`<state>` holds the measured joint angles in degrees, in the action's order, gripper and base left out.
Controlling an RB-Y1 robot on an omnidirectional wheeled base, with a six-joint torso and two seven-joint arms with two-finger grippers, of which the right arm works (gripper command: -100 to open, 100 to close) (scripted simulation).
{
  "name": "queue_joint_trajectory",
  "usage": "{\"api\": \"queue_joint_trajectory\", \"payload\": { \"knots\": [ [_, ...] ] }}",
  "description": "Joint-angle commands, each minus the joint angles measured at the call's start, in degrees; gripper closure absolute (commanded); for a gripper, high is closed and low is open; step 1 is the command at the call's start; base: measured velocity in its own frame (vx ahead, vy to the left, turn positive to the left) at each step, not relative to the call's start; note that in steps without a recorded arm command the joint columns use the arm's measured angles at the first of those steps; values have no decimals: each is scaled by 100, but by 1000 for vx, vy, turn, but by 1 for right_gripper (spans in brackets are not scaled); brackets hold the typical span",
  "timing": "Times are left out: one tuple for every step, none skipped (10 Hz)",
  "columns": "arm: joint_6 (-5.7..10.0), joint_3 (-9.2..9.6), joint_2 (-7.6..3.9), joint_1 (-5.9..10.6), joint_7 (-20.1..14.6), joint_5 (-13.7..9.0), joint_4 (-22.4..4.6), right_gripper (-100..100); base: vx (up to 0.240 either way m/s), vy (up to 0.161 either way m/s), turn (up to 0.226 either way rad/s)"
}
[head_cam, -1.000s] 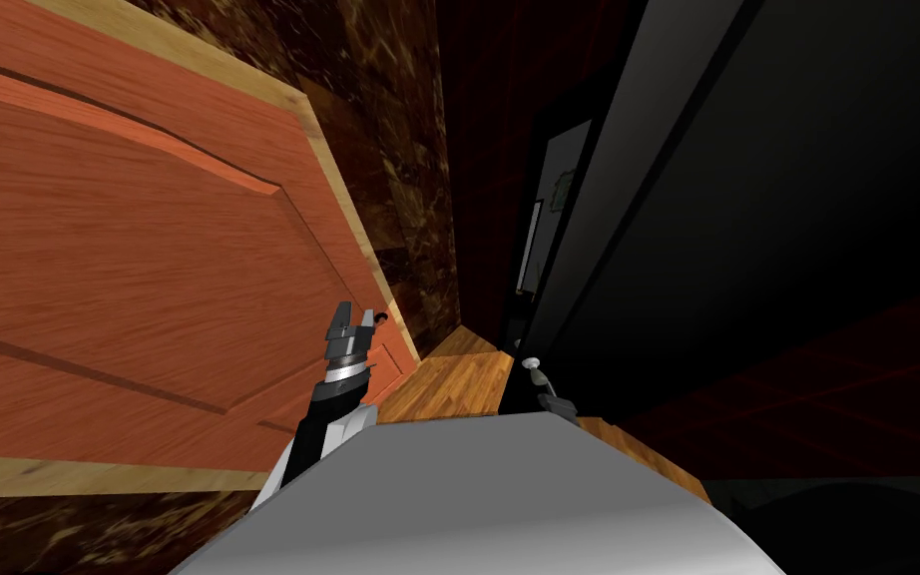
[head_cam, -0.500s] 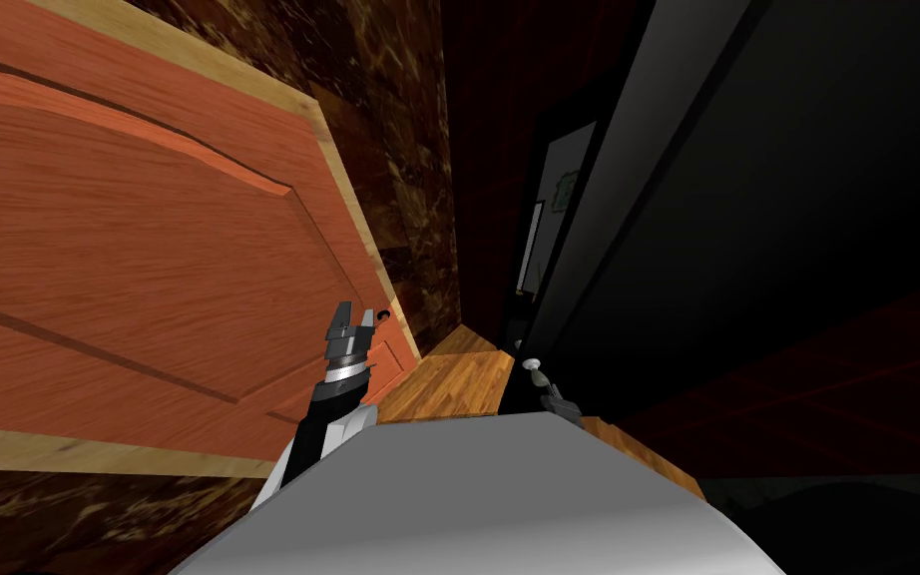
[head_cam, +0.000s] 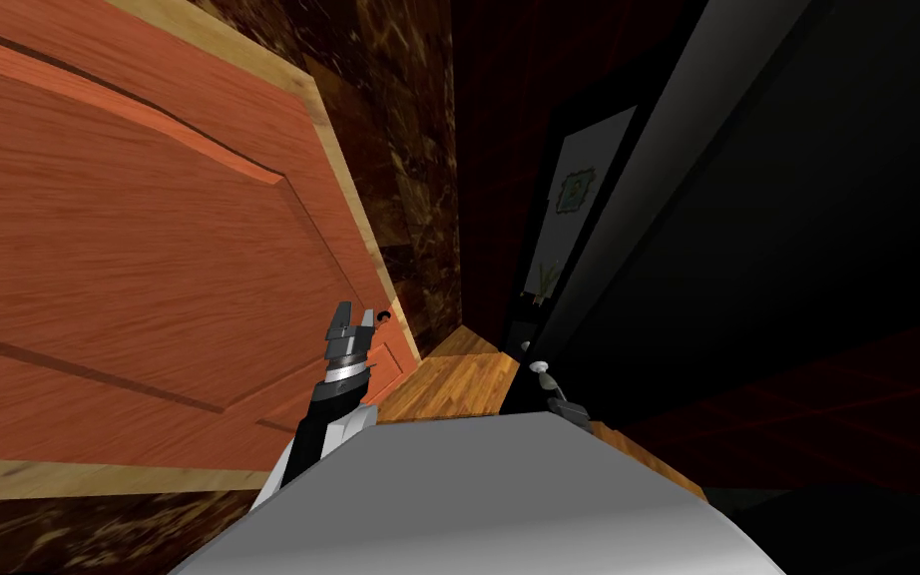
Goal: Pull the door open
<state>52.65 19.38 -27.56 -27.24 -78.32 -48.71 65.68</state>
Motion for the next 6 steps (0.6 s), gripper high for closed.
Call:
{"api": "queue_joint_trajectory", "payload": {
  "knots": [
    [24, 22, 15, 11, 7, 18, 28, 100, -11, -17, 5],
    [24, 22, 15, 11, 7, 18, 28, 100, -11, -8, 4],
    [24, 22, 15, 11, 7, 18, 28, 100, -8, -2, 2],
    [24, 22, 15, 11, 7, 18, 28, 100, -5, 1, -1],
    [24, 22, 15, 11, 7, 18, 28, 100, 0, 0, 0],
    [159, 133, 1, 37, -57, 99, -59, -100, -127, -31, 118]
  ]
}}
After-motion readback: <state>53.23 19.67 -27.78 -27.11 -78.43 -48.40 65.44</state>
